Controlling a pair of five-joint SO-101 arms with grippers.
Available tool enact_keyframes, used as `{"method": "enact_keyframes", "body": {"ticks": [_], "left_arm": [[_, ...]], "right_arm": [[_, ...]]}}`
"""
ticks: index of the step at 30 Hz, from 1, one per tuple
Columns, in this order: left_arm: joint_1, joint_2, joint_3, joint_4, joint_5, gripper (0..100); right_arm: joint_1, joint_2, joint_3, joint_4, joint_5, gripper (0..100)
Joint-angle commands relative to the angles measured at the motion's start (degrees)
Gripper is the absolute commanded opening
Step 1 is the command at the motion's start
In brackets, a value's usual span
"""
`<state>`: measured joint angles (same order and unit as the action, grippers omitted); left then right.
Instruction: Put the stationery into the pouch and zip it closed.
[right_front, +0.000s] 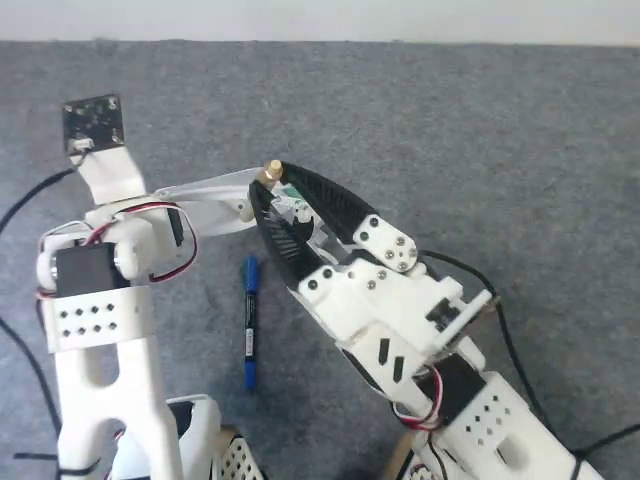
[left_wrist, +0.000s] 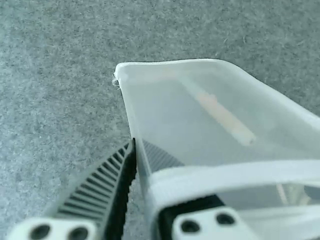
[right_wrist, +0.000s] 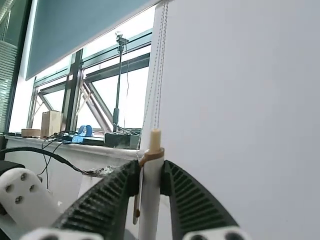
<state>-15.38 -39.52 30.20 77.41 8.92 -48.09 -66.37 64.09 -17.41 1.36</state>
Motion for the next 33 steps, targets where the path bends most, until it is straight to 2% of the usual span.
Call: {"method": "enact_keyframes", "body": {"ticks": [1, 11, 20, 33], "left_arm": [[0.1, -0.2, -2.3, 0.3, -0.5, 1], [0.1, -0.2, -2.3, 0.3, -0.5, 1], [0.1, -0.2, -2.4, 0.2, -0.5, 1], [0.1, -0.2, -2.5, 0.2, -0.5, 1]], "right_arm": [[-0.3, 3.1, 1.1, -6.9, -0.5, 0.7], [0.5, 16.1, 2.2, -15.8, -0.5, 0.7], [0.1, 20.9, 5.5, -15.7, -0.6, 0.7], [-4.1, 25.2, 7.5, -11.6, -0.3, 0.9]]}}
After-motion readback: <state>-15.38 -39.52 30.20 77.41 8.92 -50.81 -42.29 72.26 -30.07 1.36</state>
